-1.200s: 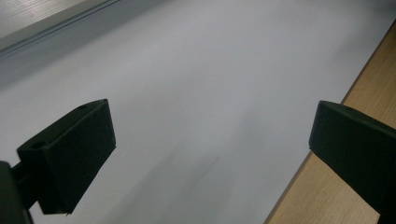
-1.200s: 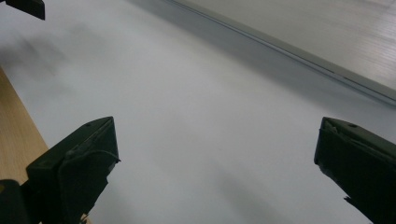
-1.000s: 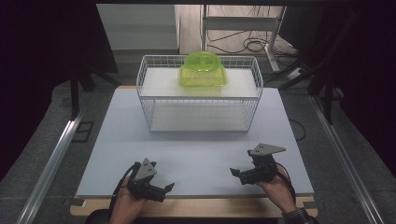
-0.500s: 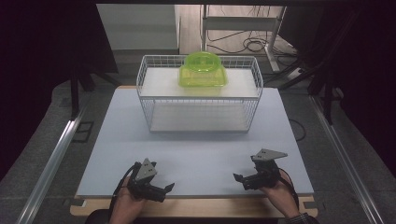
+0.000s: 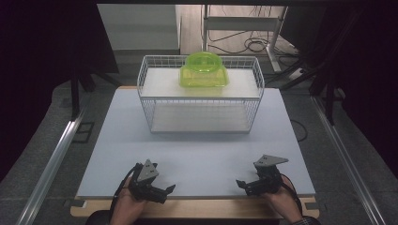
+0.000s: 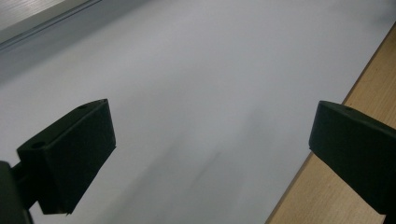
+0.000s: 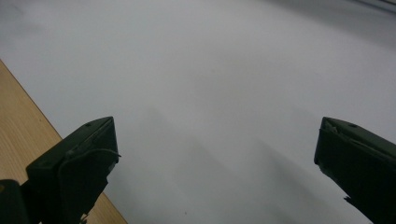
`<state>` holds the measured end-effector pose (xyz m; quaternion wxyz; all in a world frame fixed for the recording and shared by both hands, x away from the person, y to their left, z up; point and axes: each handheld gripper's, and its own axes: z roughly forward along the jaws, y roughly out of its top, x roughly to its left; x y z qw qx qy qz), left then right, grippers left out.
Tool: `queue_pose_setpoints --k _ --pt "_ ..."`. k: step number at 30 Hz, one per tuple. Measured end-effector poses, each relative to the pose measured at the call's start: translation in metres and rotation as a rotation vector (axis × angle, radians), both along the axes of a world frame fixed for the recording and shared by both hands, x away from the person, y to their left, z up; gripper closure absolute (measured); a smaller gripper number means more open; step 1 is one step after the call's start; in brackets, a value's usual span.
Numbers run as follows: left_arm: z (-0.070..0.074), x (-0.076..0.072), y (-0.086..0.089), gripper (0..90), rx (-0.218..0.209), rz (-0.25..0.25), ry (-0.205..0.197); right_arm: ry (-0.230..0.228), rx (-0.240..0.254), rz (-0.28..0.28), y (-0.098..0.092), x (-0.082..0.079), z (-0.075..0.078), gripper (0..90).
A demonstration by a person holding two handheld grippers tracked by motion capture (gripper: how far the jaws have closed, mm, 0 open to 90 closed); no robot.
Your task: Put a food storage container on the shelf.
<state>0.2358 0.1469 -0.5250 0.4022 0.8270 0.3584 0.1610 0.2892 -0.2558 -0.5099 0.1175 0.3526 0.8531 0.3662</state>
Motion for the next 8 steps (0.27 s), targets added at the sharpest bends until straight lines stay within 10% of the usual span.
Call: queue_pose_setpoints --k 8 --pt "-0.0002 0.0005 -0.0005 0.4 0.004 -0.001 0.002 0.011 -0.047 0.005 -0.0012 -0.0021 -0.0059 0.0"
